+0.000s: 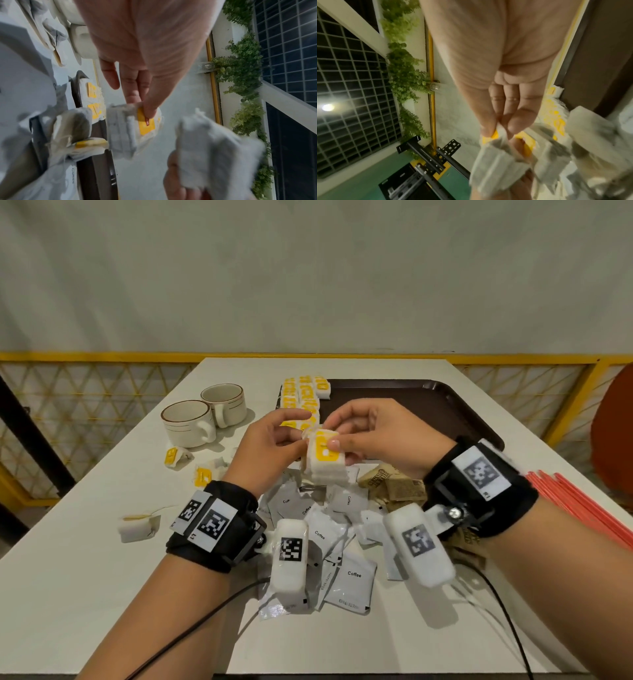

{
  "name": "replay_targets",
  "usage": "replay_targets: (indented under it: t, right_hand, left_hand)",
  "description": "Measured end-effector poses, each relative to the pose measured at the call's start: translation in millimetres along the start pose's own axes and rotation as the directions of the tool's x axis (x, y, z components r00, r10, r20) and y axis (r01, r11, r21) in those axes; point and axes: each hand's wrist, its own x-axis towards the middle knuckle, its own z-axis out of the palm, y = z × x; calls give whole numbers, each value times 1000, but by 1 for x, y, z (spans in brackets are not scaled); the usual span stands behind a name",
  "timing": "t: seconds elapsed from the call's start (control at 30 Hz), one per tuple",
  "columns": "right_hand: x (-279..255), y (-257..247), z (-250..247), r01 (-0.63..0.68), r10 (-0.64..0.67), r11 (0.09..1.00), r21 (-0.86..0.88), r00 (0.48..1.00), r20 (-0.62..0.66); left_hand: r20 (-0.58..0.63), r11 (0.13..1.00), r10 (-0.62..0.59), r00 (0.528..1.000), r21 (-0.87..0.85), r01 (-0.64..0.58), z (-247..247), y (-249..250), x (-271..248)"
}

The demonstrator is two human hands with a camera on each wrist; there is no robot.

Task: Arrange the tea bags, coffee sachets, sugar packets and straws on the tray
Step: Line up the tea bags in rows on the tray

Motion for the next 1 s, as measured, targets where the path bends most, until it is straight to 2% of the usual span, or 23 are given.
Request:
replay_targets:
  t: [0.1,0.23,0.43,0.5,0.57,0.67,0.7,0.77,0.9,1.0]
  right_hand:
    - [7,9,8,0,-16,986,-167,996,-91]
    - [16,14,11,-4,-31,969,-247,990,-136]
    - [28,10,7,-60,52,985,-162,997,-53]
    - [32,8,0,-56,47,972,-228,998,-45]
    - [38,8,-8,-43,32,915,-401,999,-35]
    - [45,12,-13,29,40,693,-720,996,78]
    - [48,14,-11,56,69,623,-780,990,126]
    - [54,22,-6,118,106,549,-827,972,209]
    - [56,27,-1,125,74,527,-841,979,192]
    - [56,24,-5,106,-28,591,-799,993,112]
  left_hand:
    - [-8,999,-17,1000,-32,17,0,1,-1]
    - [-23,998,-18,1000,-58,16,-2,2,-1]
    - [-34,1000,-20,999,-6,20,-6,4,0]
    - [-92,1000,-23,996,14,24,-12,2,3]
    - [-188,999,-18,982,42,27,-23,-1,5]
    - [-303,999,-27,952,16,33,-35,-5,8]
    - [-323,999,-26,946,15,33,-38,-6,8]
    - [-339,999,-31,940,15,38,-39,-6,9]
    - [-332,999,-40,942,-5,41,-37,-7,9]
    - [-336,999,-34,941,-4,35,-37,-7,9]
